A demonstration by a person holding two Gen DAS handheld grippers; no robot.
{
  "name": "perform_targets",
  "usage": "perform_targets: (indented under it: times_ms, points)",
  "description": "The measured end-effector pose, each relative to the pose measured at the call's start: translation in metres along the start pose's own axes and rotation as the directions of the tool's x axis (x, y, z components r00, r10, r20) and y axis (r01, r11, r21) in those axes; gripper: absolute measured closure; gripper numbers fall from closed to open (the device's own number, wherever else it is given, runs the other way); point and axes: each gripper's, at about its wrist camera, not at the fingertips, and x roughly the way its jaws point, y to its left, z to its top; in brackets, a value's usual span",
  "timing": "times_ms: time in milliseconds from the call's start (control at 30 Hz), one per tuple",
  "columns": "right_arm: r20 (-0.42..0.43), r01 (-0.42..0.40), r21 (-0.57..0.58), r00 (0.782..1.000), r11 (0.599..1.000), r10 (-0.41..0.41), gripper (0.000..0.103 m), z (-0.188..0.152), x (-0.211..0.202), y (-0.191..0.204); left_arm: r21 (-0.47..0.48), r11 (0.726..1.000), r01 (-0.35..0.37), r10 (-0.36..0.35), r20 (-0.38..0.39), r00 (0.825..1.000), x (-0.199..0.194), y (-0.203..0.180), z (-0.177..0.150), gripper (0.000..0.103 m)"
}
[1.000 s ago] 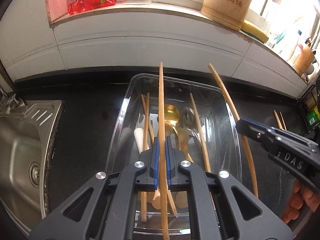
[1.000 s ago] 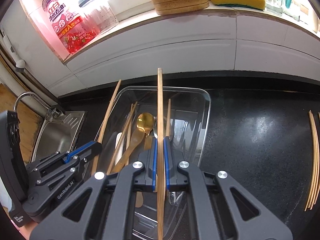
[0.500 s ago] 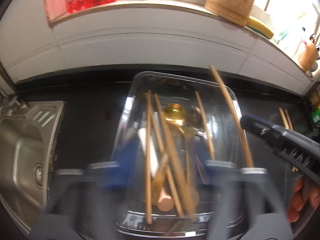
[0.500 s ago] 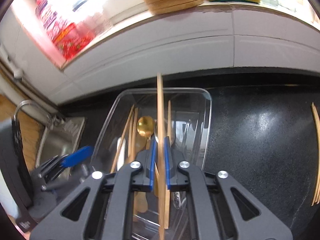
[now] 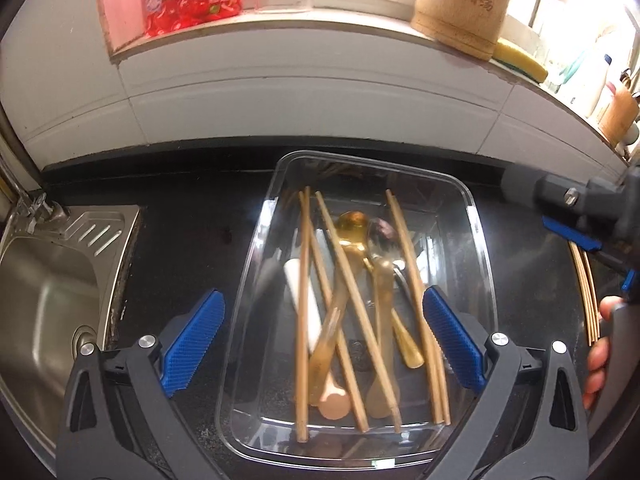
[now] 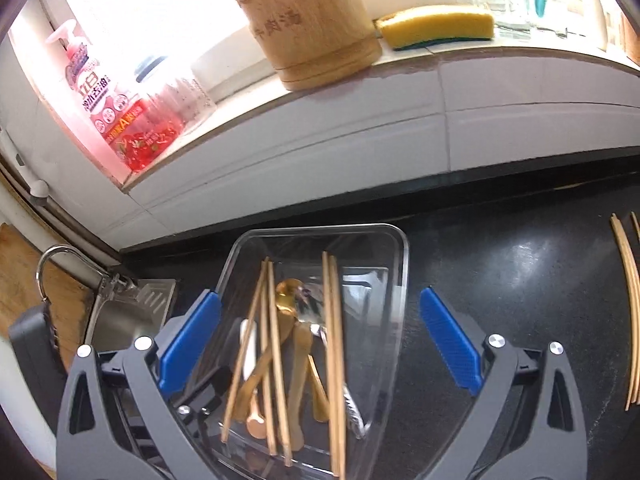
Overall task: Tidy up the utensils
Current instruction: 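Move both open grippers back over the remaining chopsticks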
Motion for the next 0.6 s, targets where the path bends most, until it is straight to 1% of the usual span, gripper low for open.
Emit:
perform_targets:
  times_ms: [133, 233, 300, 400, 500, 567, 600]
  points:
    - [0.028, 0.042, 0.022, 0.999, 0.999, -0.042, 0.007, -0.003, -0.013, -0.026, 0.046, 0.999, 0.010, -0.010, -0.003, 1.000, -0.003, -0.028, 0.007, 0.006]
    - [0.072, 0.092, 0.069, 0.993, 0.993, -0.097, 0.007, -0.004, -0.032, -0.064, 0.084, 0.996, 0.030, -0.031, 0.009, 0.999, -0.006, -0.059, 0.012, 0.006]
    - [0.094, 0.136, 0.114, 0.985, 0.984, -0.147, 0.007, -0.007, -0.047, -0.100, 0.117, 0.992, 0.043, -0.046, 0.022, 0.999, -0.007, -0.085, 0.015, 0.006]
    - [0.083, 0.176, 0.184, 0.977, 0.967, -0.194, 0.007, -0.015, -0.065, -0.152, 0.173, 0.982, 0.080, -0.087, 0.037, 0.996, -0.008, -0.127, 0.016, 0.006]
    - [0.068, 0.231, 0.231, 0.965, 0.945, -0.252, 0.007, -0.026, -0.087, -0.204, 0.226, 0.965, 0.132, -0.136, 0.003, 0.991, -0.001, -0.176, 0.012, 0.006]
    - [0.056, 0.267, 0.264, 0.955, 0.927, -0.291, 0.007, -0.034, -0.103, -0.239, 0.263, 0.951, 0.162, -0.161, -0.025, 0.987, 0.006, -0.214, 0.005, 0.006]
    - [0.048, 0.283, 0.278, 0.951, 0.918, -0.307, 0.007, -0.038, -0.109, -0.255, 0.276, 0.946, 0.171, -0.168, -0.034, 0.985, 0.008, -0.227, 0.002, 0.006]
